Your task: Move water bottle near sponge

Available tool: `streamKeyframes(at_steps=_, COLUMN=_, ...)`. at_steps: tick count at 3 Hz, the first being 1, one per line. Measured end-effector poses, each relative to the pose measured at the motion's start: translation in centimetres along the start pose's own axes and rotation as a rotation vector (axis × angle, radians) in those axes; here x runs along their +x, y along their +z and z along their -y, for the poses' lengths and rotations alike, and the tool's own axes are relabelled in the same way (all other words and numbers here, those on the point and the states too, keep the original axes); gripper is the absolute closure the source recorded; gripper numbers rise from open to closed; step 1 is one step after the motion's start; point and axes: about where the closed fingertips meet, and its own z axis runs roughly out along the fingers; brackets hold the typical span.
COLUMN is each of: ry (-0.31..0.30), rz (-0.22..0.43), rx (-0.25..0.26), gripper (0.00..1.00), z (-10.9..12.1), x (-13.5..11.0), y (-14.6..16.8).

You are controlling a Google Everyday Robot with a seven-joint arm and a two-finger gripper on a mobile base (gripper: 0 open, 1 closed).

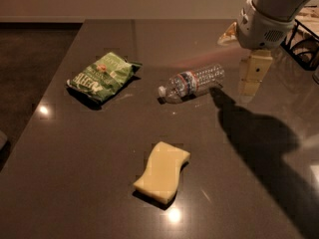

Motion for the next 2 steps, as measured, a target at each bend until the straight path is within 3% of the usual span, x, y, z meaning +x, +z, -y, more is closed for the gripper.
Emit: streamKeyframes(at_steps=2, ry=-0.084, rz=0.002, rx=-0.071, gripper=0.02, z=4.7, x=-1.6, y=5.4)
